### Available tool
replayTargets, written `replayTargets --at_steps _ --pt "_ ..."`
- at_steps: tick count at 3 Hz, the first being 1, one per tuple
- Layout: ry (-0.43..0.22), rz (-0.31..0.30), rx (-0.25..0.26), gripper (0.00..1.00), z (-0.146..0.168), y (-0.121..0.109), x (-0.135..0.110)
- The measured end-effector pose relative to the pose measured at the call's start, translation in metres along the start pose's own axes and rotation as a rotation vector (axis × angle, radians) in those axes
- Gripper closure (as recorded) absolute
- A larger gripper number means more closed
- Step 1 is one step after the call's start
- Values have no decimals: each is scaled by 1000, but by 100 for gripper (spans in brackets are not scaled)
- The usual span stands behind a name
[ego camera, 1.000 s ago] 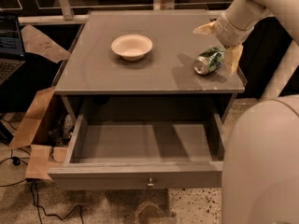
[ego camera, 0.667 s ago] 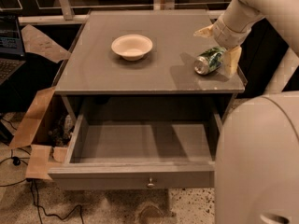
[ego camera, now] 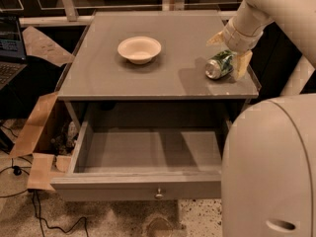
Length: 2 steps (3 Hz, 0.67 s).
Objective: Place green can into top drawer
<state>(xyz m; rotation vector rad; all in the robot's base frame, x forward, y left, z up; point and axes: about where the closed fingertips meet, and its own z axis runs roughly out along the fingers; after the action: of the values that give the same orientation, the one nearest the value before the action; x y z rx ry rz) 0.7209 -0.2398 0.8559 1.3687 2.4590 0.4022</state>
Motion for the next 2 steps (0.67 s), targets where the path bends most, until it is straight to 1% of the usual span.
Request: replayTargets --at_steps 2 --pt "0 0 0 65 0 0 0"
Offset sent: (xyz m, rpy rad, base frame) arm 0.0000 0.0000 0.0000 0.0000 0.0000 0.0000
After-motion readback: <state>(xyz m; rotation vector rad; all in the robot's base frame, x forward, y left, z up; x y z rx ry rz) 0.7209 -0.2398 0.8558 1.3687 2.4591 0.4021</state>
